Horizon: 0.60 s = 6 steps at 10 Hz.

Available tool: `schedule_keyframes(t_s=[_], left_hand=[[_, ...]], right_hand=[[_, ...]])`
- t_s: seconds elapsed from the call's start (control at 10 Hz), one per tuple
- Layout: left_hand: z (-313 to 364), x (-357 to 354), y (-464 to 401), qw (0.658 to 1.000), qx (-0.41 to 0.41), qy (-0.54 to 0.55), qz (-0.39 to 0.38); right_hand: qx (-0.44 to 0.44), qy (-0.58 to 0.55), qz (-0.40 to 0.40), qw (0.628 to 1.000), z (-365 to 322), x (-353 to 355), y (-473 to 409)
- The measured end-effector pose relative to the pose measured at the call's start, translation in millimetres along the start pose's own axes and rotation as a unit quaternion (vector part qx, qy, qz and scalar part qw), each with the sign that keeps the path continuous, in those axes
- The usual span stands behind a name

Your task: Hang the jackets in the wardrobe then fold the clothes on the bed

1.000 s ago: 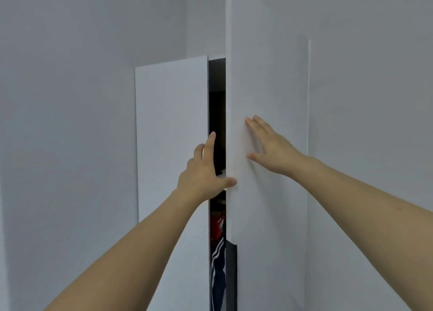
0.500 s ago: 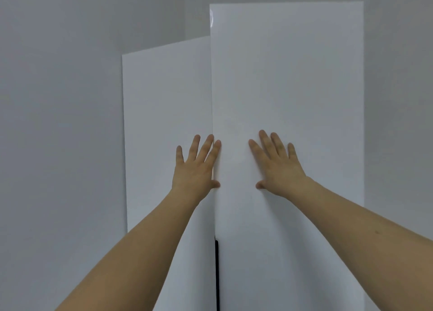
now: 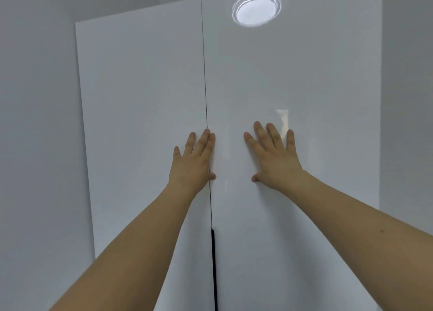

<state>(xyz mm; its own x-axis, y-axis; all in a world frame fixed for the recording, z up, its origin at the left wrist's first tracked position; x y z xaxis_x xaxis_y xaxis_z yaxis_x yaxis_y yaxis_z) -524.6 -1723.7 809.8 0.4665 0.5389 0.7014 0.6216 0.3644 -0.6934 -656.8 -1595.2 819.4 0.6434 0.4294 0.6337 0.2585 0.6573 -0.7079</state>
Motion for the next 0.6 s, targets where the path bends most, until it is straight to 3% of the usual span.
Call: schedule_keyframes(t_s=[0.4,0.6], left_hand=[[3,1,-2,0.998,-0.020,0.061,0.009],[-8,14,13,0.998,-0.018,0.041,0.036]], right_hand=[[-0.009,-0.016,-0.005,1.000,-3,3,1],[0.006,-0.044,0.005,0.999,-9,19,6]])
Point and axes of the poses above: each hand's wrist, its own y-axis away from the middle knuckle, its own x-axis out of the back of the hand, z = x × y, the point moved 8 cm from there along -y, towards the middle knuckle, and after that the axes turned 4 degrees about y, right-handed, at the moved point
